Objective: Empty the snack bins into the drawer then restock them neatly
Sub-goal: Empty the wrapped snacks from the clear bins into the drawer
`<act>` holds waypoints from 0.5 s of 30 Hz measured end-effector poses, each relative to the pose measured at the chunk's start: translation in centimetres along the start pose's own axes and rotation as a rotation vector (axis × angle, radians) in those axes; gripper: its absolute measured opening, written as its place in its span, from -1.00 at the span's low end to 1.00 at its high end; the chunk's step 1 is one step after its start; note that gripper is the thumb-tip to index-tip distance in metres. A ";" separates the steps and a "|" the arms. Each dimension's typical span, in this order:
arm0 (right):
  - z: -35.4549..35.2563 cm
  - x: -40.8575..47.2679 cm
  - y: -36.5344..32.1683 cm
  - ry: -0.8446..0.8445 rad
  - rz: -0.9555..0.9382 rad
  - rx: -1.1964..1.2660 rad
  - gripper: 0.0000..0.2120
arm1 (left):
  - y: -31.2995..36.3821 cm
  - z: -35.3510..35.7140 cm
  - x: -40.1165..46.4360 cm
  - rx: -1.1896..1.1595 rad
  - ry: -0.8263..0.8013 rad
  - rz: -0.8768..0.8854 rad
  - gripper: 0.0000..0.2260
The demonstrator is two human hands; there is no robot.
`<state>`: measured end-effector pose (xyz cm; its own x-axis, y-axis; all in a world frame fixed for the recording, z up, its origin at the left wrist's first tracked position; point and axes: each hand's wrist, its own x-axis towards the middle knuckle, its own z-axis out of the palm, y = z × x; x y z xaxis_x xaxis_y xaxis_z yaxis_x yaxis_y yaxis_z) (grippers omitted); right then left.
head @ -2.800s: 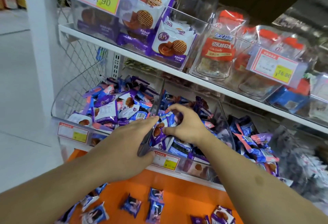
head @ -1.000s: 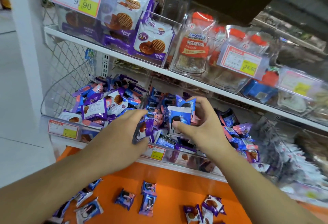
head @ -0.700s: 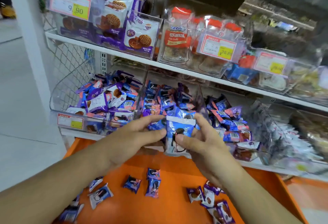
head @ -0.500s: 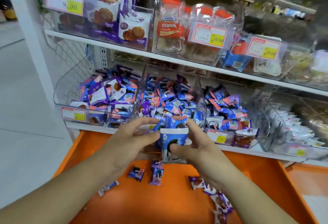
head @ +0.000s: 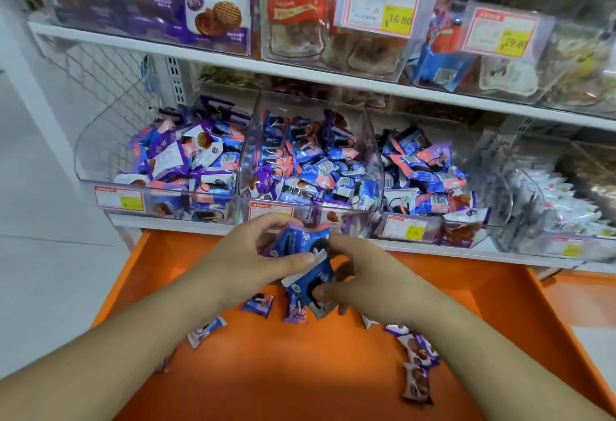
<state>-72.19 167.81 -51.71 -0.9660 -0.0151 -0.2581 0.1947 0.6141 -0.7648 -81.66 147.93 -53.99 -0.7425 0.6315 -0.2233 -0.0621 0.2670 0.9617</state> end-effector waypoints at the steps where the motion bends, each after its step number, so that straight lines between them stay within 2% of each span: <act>1: 0.1 0.1 0.0 -0.026 0.013 -0.031 -0.67 | -0.4 0.0 0.3 0.027 0.016 -0.006 -0.63; 4: -0.2 0.6 1.2 0.026 0.102 -0.203 -0.59 | -2.2 -0.3 0.9 0.081 0.045 -0.064 -0.62; 7: -0.8 1.1 3.0 0.091 0.181 -0.273 -0.83 | -5.5 -0.3 2.0 0.180 0.060 -0.161 -0.60; 9: -0.8 1.5 4.2 0.066 0.211 -0.300 -0.87 | -8.3 0.2 3.2 0.257 0.022 -0.219 -0.68; 12: -0.4 2.0 5.9 0.039 0.232 -0.380 -0.91 | -12.4 1.7 6.0 0.298 0.030 -0.253 -0.69; 15: 0.1 2.7 7.6 0.056 0.257 -0.436 -0.90 | -16.0 3.6 9.8 0.286 0.013 -0.290 -0.59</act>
<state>-73.27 172.32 -58.29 -0.9063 0.2149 -0.3640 0.3497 0.8650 -0.3598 -85.51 152.49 -72.15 -0.7303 0.4913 -0.4747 -0.0833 0.6256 0.7757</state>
